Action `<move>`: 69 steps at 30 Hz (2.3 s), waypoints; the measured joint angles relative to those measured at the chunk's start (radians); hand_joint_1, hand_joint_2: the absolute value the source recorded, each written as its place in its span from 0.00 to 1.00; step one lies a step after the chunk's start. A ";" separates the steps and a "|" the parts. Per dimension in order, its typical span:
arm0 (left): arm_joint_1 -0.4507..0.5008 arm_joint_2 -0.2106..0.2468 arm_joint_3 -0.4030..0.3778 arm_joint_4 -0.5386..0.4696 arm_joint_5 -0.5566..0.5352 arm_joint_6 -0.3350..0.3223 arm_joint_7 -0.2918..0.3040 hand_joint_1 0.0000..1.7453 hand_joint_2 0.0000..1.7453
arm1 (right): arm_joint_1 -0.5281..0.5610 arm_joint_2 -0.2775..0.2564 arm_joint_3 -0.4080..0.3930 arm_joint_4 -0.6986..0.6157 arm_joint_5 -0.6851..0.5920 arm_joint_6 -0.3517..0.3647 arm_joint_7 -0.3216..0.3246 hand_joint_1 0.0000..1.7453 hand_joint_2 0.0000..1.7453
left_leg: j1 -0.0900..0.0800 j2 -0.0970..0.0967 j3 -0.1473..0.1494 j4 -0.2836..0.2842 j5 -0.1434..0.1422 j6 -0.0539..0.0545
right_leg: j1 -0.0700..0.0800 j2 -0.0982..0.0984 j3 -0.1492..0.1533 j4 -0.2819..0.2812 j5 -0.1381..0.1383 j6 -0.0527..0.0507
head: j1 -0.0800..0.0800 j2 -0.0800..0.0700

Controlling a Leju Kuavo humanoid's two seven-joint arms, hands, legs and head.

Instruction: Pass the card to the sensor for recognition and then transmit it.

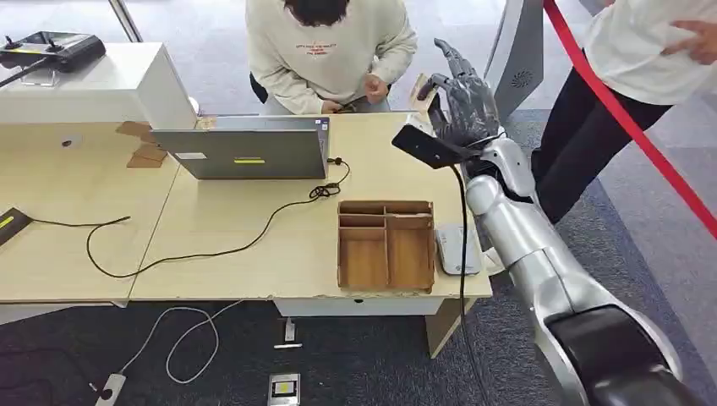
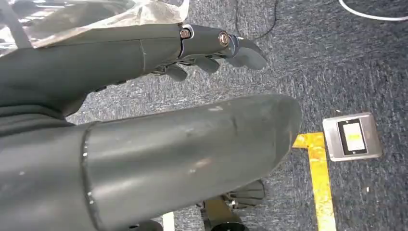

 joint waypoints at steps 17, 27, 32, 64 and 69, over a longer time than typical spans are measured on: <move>0.004 0.019 0.027 0.000 0.065 -0.048 0.018 0.00 0.00 | 0.069 -0.179 -0.023 -0.155 -0.077 0.309 0.007 1.00 1.00 | 0.000 0.000 0.000 0.000 0.000 0.000 | 0.000 0.000 0.000 0.000 0.000 0.000 | 0.000 0.000; 0.003 0.043 0.035 0.000 0.073 -0.095 0.028 0.00 0.00 | 0.131 -0.222 -0.020 -0.220 -0.110 0.347 0.036 1.00 1.00 | 0.000 0.000 0.000 0.000 0.000 0.000 | 0.000 0.000 0.000 0.000 0.000 0.000 | 0.000 0.000; 0.004 0.056 0.041 0.000 0.090 -0.119 0.042 0.00 0.00 | 0.161 -0.224 -0.016 -0.235 -0.124 0.354 0.042 1.00 1.00 | 0.000 0.000 0.000 0.000 0.000 0.000 | 0.000 0.000 0.000 0.000 0.000 0.000 | 0.000 0.000; 0.004 0.095 0.058 -0.012 0.189 -0.147 0.095 0.00 0.00 | 0.241 -0.262 0.021 0.038 -0.104 0.243 0.034 1.00 1.00 | 0.000 0.000 -0.001 0.000 0.000 0.000 | 0.000 0.000 0.000 0.000 0.000 0.000 | 0.000 0.000; 0.004 0.095 0.058 -0.014 0.192 -0.145 0.096 0.00 0.00 | 0.244 -0.267 0.021 0.075 -0.104 0.244 0.034 1.00 1.00 | 0.000 0.000 -0.001 0.000 0.000 0.001 | 0.000 0.000 0.000 0.000 0.000 0.000 | 0.000 0.000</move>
